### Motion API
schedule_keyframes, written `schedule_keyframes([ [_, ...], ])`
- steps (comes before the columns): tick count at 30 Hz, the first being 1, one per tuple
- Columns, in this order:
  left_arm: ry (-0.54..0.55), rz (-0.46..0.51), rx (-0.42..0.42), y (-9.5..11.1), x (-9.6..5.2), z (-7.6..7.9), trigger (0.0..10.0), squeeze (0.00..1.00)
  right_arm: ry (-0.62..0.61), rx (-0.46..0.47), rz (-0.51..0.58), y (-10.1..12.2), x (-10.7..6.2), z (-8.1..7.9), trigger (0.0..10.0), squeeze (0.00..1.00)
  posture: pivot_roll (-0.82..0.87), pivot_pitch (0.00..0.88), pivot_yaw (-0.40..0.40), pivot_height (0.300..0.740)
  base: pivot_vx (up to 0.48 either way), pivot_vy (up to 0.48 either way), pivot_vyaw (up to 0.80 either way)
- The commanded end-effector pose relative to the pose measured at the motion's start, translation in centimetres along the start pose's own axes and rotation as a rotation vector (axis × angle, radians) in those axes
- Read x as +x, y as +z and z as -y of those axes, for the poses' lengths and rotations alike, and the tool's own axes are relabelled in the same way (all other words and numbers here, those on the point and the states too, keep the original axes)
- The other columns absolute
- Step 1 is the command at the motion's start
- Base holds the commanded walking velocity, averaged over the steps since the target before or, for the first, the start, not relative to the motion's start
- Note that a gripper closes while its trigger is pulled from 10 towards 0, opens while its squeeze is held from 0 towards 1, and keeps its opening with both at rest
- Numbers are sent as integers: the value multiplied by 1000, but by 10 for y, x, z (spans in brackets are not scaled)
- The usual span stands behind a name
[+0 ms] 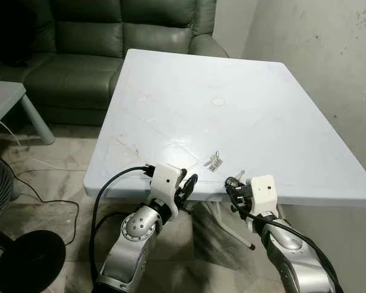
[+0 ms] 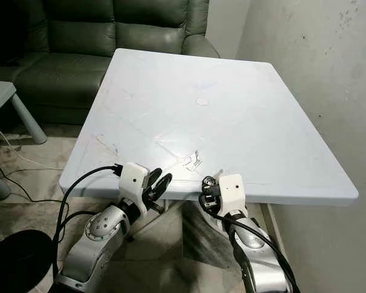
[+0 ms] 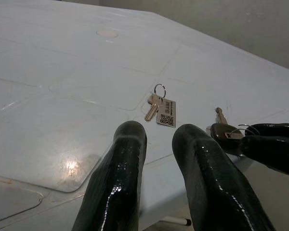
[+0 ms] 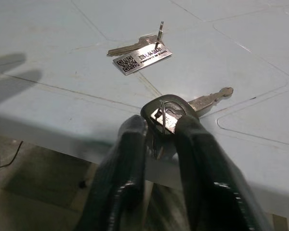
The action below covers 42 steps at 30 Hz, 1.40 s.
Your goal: Hang keys on a hook
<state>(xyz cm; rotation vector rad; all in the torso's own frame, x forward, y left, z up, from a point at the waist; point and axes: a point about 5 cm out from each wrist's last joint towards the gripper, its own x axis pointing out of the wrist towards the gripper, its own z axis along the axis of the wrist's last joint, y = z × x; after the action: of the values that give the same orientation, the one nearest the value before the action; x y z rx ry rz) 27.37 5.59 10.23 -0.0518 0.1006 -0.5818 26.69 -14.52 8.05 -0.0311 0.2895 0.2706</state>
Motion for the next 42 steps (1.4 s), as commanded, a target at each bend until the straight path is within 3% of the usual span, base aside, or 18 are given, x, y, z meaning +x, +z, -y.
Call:
schedule_keyframes([
  [1,-5,21,17,7,2,3,10000,0,-8,4,-12,-3,-2,4,0,0,-52,107,-86,740,0,0,0],
  [37,-4,27,17,10,6,3,10000,0,-28,76,82,12,0,6,0,0,-50,97,-83,740,0,0,0],
  [38,0,30,17,11,6,2,10000,0,-18,73,106,14,1,6,2784,0,-50,95,-83,740,0,0,0],
  [39,12,37,10,13,7,-1,10000,0,4,63,164,21,1,6,3922,0,-49,93,-81,740,0,0,0],
  [40,23,41,-3,15,8,-3,10000,0,7,73,179,23,1,7,10000,0,-49,93,-81,740,0,0,0],
  [42,43,53,-26,19,9,-8,10000,0,8,102,212,28,3,10,10000,0,-47,90,-83,740,0,0,0],
])
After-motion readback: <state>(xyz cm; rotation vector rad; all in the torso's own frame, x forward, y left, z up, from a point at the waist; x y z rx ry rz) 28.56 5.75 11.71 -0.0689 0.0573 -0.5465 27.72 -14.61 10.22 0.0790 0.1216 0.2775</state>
